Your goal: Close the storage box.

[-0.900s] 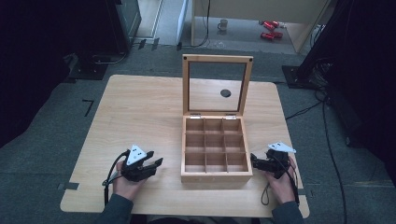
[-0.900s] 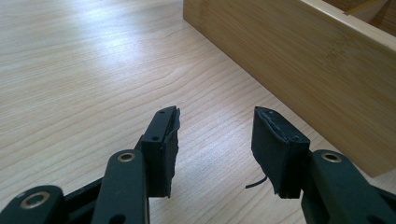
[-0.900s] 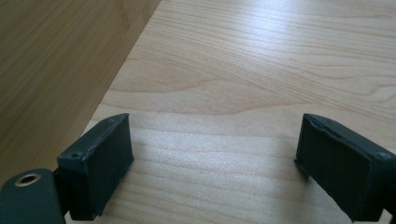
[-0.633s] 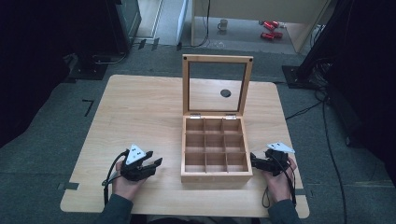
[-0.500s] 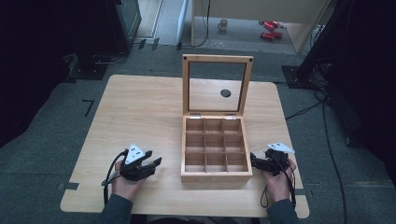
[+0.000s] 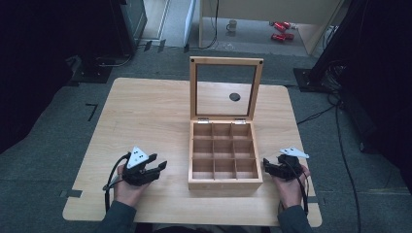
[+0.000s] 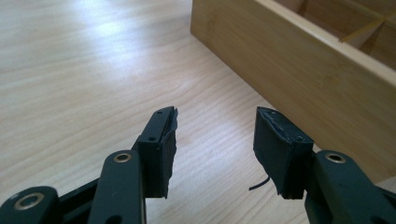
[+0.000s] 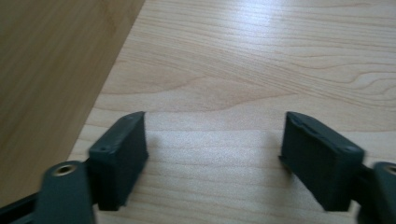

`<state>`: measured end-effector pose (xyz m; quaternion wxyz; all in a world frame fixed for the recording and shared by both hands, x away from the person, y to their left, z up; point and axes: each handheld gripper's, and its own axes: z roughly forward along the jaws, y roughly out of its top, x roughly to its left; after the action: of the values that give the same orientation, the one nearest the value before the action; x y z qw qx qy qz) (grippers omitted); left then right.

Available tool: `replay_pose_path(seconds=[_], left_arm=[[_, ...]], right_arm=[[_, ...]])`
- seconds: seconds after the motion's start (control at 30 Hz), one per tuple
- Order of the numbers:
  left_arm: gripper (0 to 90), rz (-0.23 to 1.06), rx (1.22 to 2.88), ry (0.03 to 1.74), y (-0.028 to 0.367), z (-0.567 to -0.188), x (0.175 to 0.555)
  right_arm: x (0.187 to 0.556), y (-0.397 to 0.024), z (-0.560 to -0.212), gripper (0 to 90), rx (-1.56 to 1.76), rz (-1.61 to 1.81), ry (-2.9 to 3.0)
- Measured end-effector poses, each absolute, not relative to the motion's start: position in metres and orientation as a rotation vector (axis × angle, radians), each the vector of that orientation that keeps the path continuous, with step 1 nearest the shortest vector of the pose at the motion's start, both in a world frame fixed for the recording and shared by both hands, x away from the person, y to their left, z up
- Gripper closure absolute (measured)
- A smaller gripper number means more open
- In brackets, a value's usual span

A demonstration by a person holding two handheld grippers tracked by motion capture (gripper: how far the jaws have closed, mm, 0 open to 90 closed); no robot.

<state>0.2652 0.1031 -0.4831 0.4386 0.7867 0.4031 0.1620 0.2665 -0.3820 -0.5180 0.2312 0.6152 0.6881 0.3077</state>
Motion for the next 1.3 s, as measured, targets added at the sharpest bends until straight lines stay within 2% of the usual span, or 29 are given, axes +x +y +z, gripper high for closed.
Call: replay_pose_path(seconds=[0.17,0.47,0.7,1.3], left_arm=[[49.6,0.4,1.963,0.999,0.104,-0.479,0.267],[49.7,0.404,1.944,0.988,0.105,-0.468,0.27],[50.2,0.403,1.937,0.977,0.107,-0.459,0.274],[50.6,0.45,1.946,0.959,0.113,-0.438,0.287]], right_arm=[[0.262,-0.384,-0.506,31.2,1.673,0.883,1.895],[0.256,-0.387,-0.48,31.6,1.608,0.908,1.903],[0.255,-0.386,-0.461,35.1,1.524,0.933,1.919],[0.263,-0.387,-0.431,37.8,1.424,0.941,1.957]])
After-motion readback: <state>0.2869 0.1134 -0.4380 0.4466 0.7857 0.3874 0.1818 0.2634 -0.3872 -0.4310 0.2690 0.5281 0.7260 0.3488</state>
